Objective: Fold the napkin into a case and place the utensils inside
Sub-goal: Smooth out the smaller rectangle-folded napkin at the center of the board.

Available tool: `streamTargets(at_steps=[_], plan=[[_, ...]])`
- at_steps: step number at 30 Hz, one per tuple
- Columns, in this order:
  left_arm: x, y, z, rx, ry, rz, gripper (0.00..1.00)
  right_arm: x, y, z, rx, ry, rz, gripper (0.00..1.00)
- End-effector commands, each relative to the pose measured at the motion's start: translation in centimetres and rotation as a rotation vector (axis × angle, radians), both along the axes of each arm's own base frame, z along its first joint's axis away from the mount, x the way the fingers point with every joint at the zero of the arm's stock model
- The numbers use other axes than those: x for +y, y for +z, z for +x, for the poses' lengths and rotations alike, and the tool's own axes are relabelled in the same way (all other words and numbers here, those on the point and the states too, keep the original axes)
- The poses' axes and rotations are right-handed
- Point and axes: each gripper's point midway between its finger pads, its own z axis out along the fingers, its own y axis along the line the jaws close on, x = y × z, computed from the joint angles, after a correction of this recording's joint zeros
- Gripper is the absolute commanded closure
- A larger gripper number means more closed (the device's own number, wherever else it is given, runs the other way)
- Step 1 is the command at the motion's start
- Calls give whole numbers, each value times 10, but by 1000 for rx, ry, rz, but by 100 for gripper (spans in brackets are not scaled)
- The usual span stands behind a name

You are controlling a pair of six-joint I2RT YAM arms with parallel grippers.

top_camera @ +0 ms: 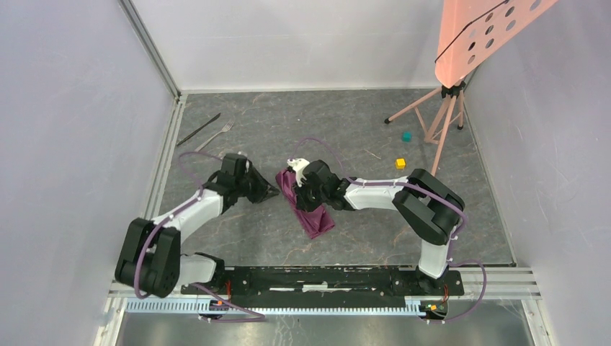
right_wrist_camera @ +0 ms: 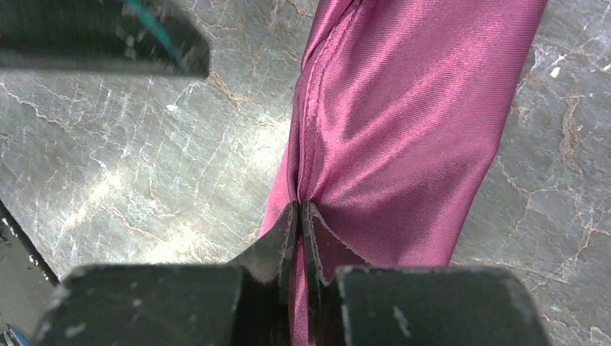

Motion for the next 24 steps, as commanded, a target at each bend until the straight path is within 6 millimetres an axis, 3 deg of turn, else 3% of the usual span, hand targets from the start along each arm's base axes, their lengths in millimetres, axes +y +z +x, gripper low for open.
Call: streamTargets(at_steps=[1,6,10,13,17,21,24], plan=[[-23,28,25,-50,-153,-39,91,-6,-2,-5,20,-1,17,90],[-40,36,58,-74,-165,-82,94,-5,-4,-6,31,2,27,91],[-48,15,72,-23,-166,-69,96,-3,1,-7,29,4,49,91],[-43,-13,74,36,-147,-32,98,0,9,-8,31,10,75,90],[-21,-52,69,114,-136,65,98,2,25,-12,48,34,120,84],[-20,-60,66,130,-162,58,98,2,52,-5,49,29,225,73],[-18,-58,65,122,-165,65,98,4,51,5,83,31,267,70]])
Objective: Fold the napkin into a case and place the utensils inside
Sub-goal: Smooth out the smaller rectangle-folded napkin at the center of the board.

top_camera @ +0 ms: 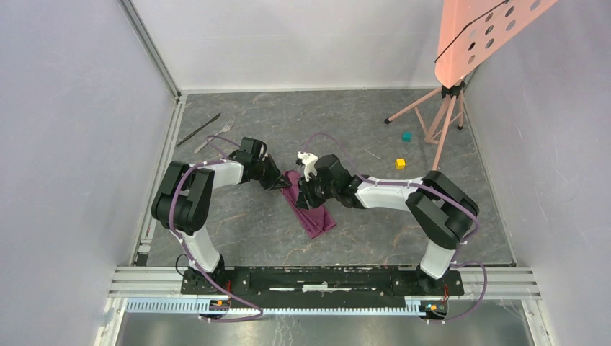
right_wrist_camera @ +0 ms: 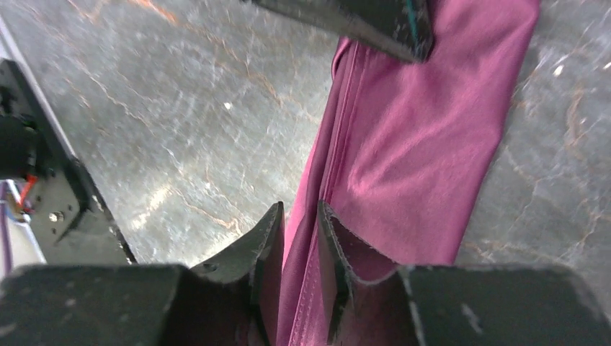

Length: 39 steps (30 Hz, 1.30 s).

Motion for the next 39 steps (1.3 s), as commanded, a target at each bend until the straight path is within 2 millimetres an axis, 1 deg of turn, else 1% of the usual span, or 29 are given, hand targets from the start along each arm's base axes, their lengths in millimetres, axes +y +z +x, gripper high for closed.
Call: streamTargets(at_steps=[1,2,4,6,7,9,10,12,15,17,19,21,23,24,26,28,29,30,31,33,35,37,39], plan=[[16,-17,-1,-15,-33,96,98,10,20,15,28,17,130,70],[18,-16,-1,-18,-35,105,98,9,15,14,44,21,127,71],[20,-16,0,-21,-39,118,98,5,3,6,72,18,122,71],[21,-17,0,-20,-48,126,98,-3,-6,-7,91,12,131,71],[21,-17,0,-20,-54,126,98,-12,-17,-16,108,-1,117,71],[21,-18,1,-21,-62,131,98,-23,-29,-32,140,-10,111,71],[21,-18,1,-22,-65,134,98,-28,-33,-40,150,-12,110,71],[22,-18,2,-24,-71,139,98,-35,-36,-48,139,-13,98,71],[24,-15,5,-30,-79,158,98,-35,-26,-45,106,3,86,71],[25,-11,7,-36,-81,166,98,-30,-9,-38,64,14,87,71],[25,-9,7,-38,-82,171,98,-30,2,-37,42,19,99,70],[25,-7,7,-42,-85,173,98,-34,3,-40,39,20,98,69],[22,0,8,-54,-95,158,98,-39,-4,-50,47,35,99,69],[19,6,10,-65,-102,144,97,-40,-7,-55,47,53,91,68],[11,23,11,-95,-128,114,96,-41,-5,-57,20,66,67,66],[2,43,11,-129,-153,76,90,-40,8,-50,-47,68,47,61],[-2,55,9,-148,-162,56,84,-40,15,-45,-78,65,33,58],[-3,66,9,-167,-166,49,76,-39,24,-41,-112,70,26,55],[-3,74,7,-177,-168,50,71,-39,29,-38,-134,74,14,54],[4,92,4,-219,-159,78,59,-37,38,-31,-182,103,-15,50],[18,105,0,-256,-136,141,49,-37,41,-24,-212,131,-65,49],[31,113,-7,-276,-115,199,44,-36,43,-18,-236,141,-95,46],[42,116,-13,-277,-94,233,41,-32,48,-9,-274,131,-94,42]])
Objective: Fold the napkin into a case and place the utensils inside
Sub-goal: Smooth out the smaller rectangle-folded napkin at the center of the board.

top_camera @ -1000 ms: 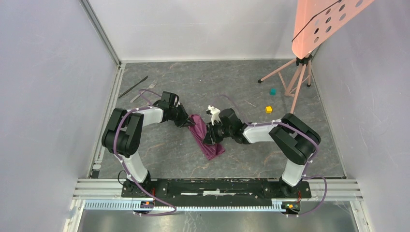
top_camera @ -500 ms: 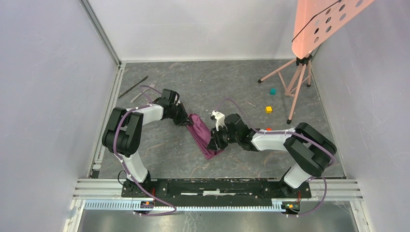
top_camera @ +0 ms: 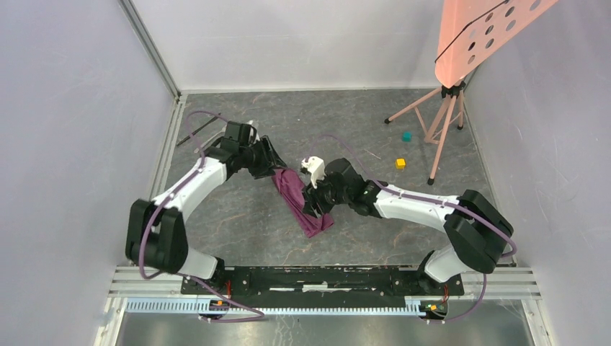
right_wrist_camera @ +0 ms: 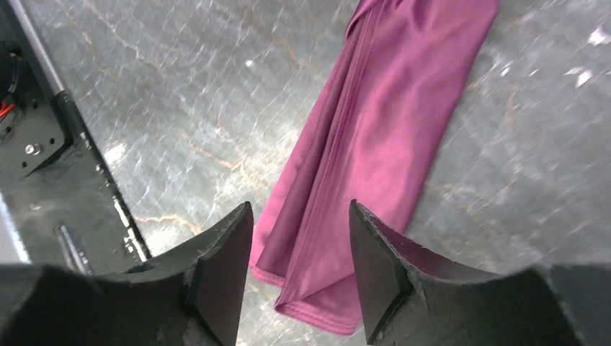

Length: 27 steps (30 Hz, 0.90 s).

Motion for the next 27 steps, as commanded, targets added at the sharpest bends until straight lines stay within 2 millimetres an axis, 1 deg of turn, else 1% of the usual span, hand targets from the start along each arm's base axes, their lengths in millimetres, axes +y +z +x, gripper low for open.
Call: streamTargets(at_steps=[1,3,5,7,8,10,12,13,15,16,17,20,21,23,26,27], plan=[[29,18,-12,-58,29,114,41,1,9,21,-121,7,-59,39],[39,18,-19,-63,73,121,40,8,11,29,-144,-18,-66,34],[50,17,-24,-75,123,132,37,15,13,38,-158,-66,-88,32],[52,13,-27,-80,131,123,35,18,11,49,-138,-132,-112,32],[49,9,-27,-68,122,118,35,20,9,52,-127,-152,-118,33],[46,1,-22,-37,103,124,38,26,7,58,-119,-185,-104,38],[48,-7,-13,-15,108,153,41,30,9,69,-122,-241,-81,49],[49,-11,-8,-7,115,168,44,34,9,73,-106,-261,-65,56],[47,-21,2,16,129,172,54,45,19,86,-86,-292,30,64],[47,-25,6,19,140,170,59,49,20,88,-64,-293,73,65],[48,-29,9,22,157,179,62,53,21,95,-47,-301,107,66],[53,-41,20,39,179,223,66,65,14,111,9,-299,162,69],[52,-45,24,46,177,227,67,68,15,116,19,-300,185,69],[50,-50,29,54,172,225,69,70,9,125,37,-312,203,70],[48,-55,35,56,169,227,71,76,2,133,61,-302,226,72],[47,-56,37,56,166,224,72,78,-2,135,70,-299,229,75]])
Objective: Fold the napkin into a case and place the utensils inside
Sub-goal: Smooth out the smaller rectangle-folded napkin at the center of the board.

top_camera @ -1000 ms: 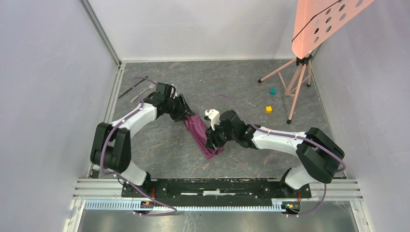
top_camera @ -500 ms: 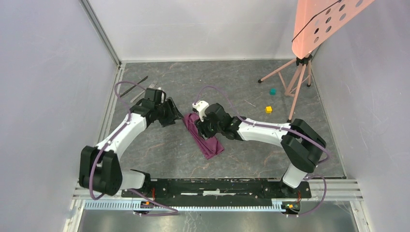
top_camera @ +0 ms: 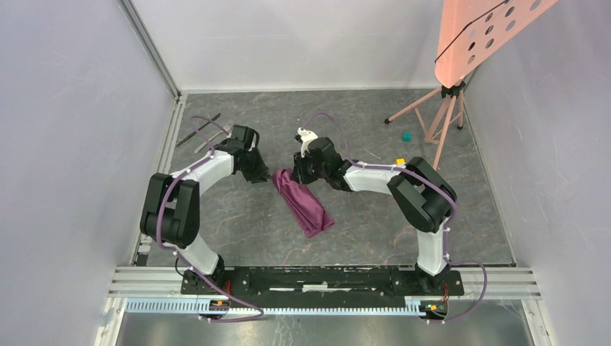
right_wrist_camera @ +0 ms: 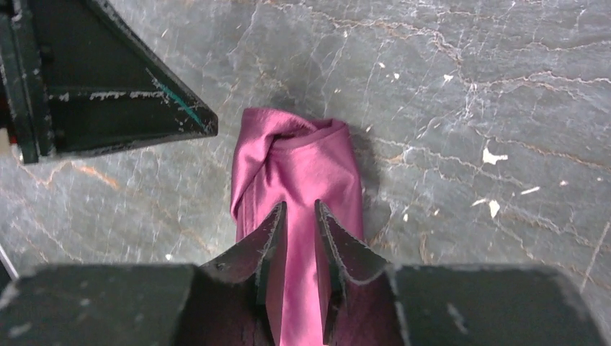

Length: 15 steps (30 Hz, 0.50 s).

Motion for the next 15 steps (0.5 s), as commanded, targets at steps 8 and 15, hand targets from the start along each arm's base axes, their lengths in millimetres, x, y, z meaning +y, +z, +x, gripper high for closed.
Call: streamTargets(at_steps=[8,15], plan=[[-17,-1,31,-63,-25,-49,77,45,1,19,32,46,162,80],[-25,-2,31,-65,-38,-54,79,53,-19,26,58,19,172,84]])
